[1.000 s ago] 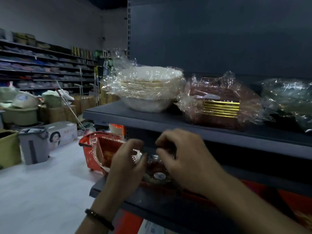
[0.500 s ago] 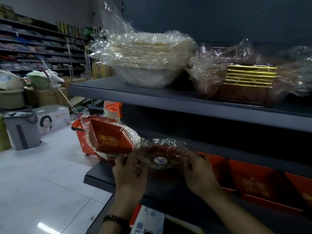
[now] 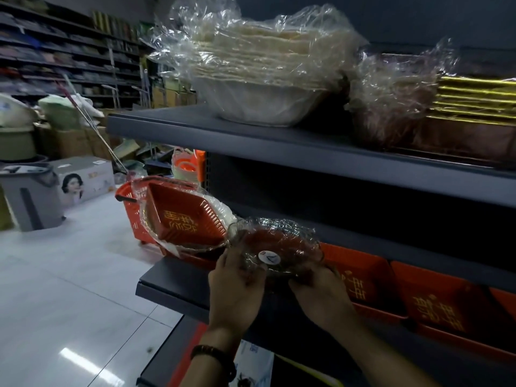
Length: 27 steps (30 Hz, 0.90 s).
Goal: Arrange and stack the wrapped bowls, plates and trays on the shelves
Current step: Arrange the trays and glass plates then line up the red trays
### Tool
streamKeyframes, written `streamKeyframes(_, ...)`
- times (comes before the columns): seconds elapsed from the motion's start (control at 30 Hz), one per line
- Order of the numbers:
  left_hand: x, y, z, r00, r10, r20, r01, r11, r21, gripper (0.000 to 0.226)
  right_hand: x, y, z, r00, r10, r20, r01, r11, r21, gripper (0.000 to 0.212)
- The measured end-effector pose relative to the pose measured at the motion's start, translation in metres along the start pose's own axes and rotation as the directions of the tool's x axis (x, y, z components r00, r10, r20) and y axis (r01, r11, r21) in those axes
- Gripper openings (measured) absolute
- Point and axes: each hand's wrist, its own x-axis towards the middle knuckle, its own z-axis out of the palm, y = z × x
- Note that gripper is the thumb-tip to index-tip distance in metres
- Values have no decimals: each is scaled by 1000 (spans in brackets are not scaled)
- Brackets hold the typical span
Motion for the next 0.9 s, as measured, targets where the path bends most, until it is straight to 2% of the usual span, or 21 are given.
streamKeyframes(0.07, -2, 0, 1, 999, -9, -33, 8, 999, -33, 52, -4, -8, -7, 1000, 3, -15, -2, 998, 60, 12)
streamKeyframes(0.23, -13, 9, 0, 994, -101, -40, 95, 988, -121, 34, -13, -18, -18, 999, -7, -48, 13, 992, 127, 20)
streamKeyframes(0.33, -23, 21, -10, 988, -153, 8, 149, 945, -292, 42, -22, -24, -27, 997, -8, -74, 23, 979, 200, 20)
streamKeyframes(0.4, -31, 27, -18, 977, -213, 22, 202, 884, -421, 49, -32, -31, -34, 993, -22, -117, 51, 966, 252, 31)
streamKeyframes(0.5, -49, 43, -30, 963, -268, -39, 211, 832, -513, 45, -46, -34, -45, 985, 2, -172, 40, 970, 240, 46)
streamKeyframes(0.63, -70, 67, -39, 943, -267, -197, 140, 859, -493, 43, -72, -30, -63, 982, -43, -185, 82, 975, 206, 28)
streamKeyframes(0.7, -75, 75, -42, 926, -313, -212, 156, 826, -542, 27, -89, -27, -72, 984, -43, -175, 86, 966, 243, 24)
streamKeyframes(0.73, -77, 79, -43, 924, -326, -199, 168, 815, -554, 26, -98, -28, -77, 983, -40, -179, 87, 961, 264, 23)
streamKeyframes(0.87, -99, 90, -42, 922, -366, -124, 230, 777, -585, 55, -129, -26, -94, 970, -53, -237, 117, 956, 268, 18)
streamKeyframes(0.9, -108, 92, -41, 920, -374, -114, 237, 765, -598, 56, -139, -25, -99, 971, -61, -232, 123, 957, 264, 15)
